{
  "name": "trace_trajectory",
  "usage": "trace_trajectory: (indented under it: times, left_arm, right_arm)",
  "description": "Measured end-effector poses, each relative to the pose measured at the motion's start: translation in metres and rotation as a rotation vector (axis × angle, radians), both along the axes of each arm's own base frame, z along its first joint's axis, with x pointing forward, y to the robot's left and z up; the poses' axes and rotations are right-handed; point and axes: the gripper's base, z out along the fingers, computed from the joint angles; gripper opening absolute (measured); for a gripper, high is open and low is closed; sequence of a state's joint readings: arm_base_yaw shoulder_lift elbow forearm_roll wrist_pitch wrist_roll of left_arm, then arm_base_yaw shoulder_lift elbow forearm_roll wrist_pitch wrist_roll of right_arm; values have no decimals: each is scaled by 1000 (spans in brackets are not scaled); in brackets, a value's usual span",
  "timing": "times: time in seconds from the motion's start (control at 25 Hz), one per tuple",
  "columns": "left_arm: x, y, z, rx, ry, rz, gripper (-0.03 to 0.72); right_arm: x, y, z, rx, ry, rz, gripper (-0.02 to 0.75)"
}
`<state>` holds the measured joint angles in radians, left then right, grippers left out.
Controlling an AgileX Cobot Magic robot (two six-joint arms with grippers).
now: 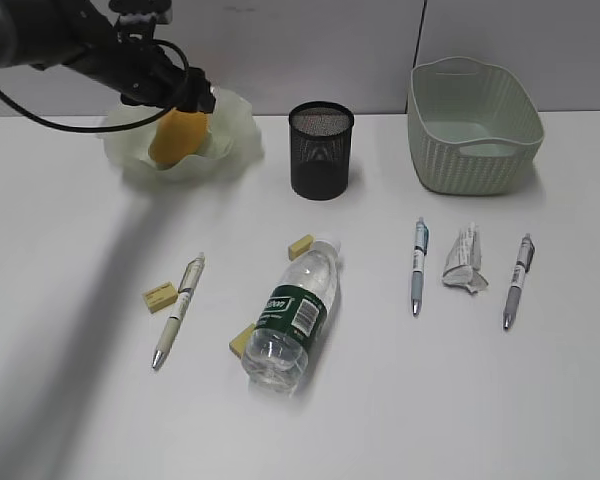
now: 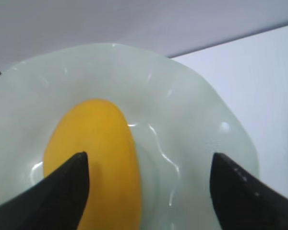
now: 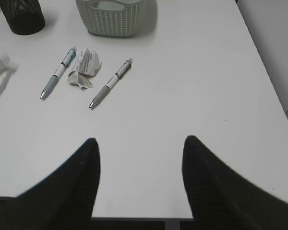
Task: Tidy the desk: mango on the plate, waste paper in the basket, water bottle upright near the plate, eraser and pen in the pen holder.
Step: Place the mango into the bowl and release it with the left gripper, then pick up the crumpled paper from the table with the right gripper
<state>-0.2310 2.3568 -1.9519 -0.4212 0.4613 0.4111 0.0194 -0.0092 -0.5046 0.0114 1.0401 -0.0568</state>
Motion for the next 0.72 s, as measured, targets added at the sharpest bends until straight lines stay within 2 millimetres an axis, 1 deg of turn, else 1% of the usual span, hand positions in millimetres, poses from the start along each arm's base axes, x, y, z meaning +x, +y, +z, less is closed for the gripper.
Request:
trace_trajectory:
  times: [0.12, 0.28, 0.52, 0.68, 0.72]
  left_arm:
    - [-2, -4, 16, -10, 68, -36, 588]
    - [-4, -2, 41, 26, 140, -41, 586]
    - [-16, 12, 79, 155, 282, 30, 586]
    - [-18, 22, 105, 214, 251, 116, 586]
    - [-18, 24, 109, 213, 244, 140, 586]
  right_arm:
    - [0, 0, 0, 0, 0, 0, 442]
    - [0, 0, 0, 0, 0, 0, 442]
    - [0, 0, 0, 0, 0, 0, 442]
    - [0, 0, 0, 0, 0, 0, 442]
    - [0, 0, 0, 0, 0, 0, 442]
